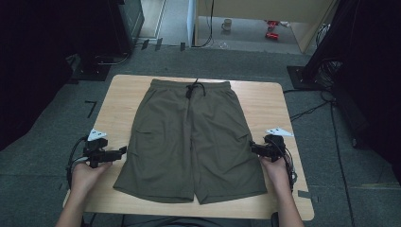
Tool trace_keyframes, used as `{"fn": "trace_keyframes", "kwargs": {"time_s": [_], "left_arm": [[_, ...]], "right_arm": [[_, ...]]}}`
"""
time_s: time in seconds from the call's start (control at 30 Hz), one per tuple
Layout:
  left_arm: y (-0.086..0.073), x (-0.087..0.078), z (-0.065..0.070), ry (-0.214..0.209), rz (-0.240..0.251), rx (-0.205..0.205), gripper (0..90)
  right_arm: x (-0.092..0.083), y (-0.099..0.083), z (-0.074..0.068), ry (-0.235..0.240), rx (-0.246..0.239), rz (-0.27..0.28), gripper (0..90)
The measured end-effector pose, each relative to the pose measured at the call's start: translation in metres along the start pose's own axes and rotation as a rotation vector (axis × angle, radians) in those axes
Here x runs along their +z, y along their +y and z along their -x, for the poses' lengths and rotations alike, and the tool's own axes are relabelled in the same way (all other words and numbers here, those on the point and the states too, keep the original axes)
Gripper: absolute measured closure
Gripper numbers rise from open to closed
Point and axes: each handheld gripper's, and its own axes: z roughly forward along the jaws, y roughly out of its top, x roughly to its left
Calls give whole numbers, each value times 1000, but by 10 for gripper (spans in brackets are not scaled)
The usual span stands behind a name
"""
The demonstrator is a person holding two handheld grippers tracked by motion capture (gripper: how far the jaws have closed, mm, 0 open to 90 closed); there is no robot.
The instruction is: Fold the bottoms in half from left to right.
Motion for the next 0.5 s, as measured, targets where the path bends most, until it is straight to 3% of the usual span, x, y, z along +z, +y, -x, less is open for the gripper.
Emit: {"fn": "trace_keyframes", "kwargs": {"time_s": [0.1,0.27,0.33,0.5], "left_arm": [[-2,-5,6,-50,10,9,130],[-8,-9,18,-87,-2,45,130],[-11,-9,22,-95,-14,58,130],[-17,-14,27,-116,-12,66,144]], "right_arm": [[-3,2,-3,15,-4,21,260],[-5,4,-6,41,-17,53,301],[-4,9,-8,39,-30,21,287],[-2,15,-16,32,-63,26,286]]}}
